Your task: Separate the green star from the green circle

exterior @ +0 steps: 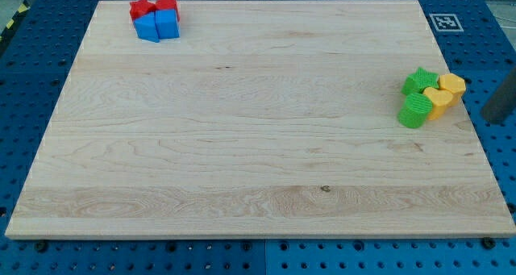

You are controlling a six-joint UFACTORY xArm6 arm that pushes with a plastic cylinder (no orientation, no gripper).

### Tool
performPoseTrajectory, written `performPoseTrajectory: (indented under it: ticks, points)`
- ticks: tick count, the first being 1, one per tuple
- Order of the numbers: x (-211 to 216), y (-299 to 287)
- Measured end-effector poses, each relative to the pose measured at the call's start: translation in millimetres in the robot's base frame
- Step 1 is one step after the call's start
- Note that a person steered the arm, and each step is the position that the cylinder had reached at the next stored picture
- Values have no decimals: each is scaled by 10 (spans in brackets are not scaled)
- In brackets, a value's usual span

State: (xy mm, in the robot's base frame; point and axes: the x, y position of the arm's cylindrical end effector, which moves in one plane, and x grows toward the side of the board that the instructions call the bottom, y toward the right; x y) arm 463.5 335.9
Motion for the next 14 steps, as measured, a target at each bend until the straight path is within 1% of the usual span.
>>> performPoseTrajectory:
  ticks: [1,2,3,4,5,6,7,8,9,11,13,14]
  points:
    - [-476,-8]
    - [-357,-252]
    - [-231,-631]
    - [-294,-629]
    - [-465,-270]
    - [-615,-262]
    - [-933,-341]
    - [-939,-703]
    - [-917,-829]
    - [-589,-879]
    - [-536,-1142]
    - [-490,-1150]
